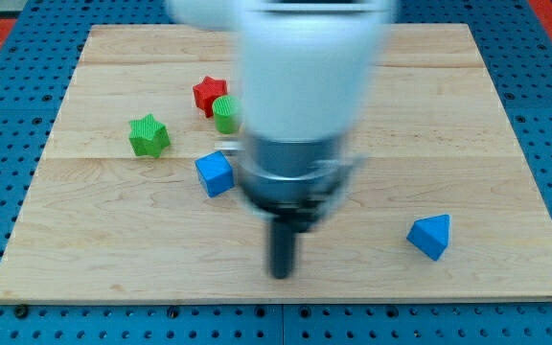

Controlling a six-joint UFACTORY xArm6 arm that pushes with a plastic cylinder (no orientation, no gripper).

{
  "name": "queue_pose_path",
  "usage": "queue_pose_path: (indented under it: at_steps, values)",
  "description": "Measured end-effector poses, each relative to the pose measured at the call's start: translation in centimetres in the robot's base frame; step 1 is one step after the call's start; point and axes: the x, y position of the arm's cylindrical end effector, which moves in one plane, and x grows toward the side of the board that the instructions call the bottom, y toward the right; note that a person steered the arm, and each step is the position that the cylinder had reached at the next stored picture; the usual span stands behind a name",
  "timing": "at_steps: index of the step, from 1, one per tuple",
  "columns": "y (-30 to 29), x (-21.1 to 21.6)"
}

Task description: Push blue cube into the blue triangle

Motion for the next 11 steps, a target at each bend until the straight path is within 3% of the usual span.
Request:
queue_pose_path:
  at_steps: [1,2,4,5,6,7,9,10,11]
  values:
    - [-5.4,-5.3]
    - [-7.0,-10.7]
    - [-1.4,-13.1]
    - [-2.3,-14.6]
    - [7.7,-15.2]
    - [13.5,-10.4]
    - [9.1,-7.8]
    - [12.4,-6.0]
    - [12.1,-6.7]
